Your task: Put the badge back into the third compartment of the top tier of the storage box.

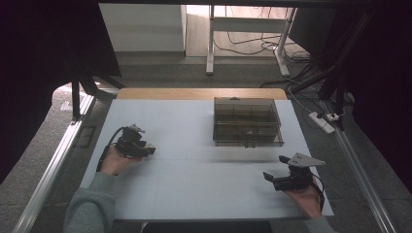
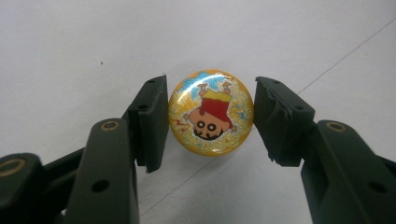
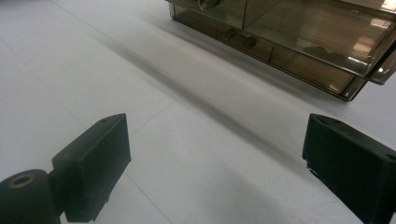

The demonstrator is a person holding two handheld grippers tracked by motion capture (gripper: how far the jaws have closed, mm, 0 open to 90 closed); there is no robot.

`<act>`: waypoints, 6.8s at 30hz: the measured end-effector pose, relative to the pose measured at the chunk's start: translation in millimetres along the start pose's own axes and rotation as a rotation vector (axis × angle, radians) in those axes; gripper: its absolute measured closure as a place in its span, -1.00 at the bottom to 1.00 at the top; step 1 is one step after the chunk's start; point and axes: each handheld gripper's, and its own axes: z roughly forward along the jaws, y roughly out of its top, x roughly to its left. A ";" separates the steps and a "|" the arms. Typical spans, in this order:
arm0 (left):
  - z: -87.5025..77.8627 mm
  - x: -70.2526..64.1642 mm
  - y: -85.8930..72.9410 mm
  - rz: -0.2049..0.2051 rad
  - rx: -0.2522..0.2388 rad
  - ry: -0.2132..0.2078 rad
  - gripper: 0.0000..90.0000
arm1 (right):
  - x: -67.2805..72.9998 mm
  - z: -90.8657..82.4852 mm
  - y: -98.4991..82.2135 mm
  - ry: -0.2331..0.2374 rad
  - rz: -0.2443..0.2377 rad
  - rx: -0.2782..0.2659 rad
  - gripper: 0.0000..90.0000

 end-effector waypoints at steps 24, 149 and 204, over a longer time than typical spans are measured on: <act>-23.5 1.6 1.2 -0.042 -0.155 -0.012 0.05 | 0.4 1.5 -0.6 0.000 -0.003 0.010 -0.83; -31.7 -91.1 73.7 0.116 -0.489 -0.254 0.04 | -0.6 3.9 -1.4 -0.009 0.005 0.021 -0.83; -0.4 -150.8 143.1 0.184 -0.502 -0.350 0.04 | -1.0 1.5 -1.6 0.005 0.008 0.005 -0.83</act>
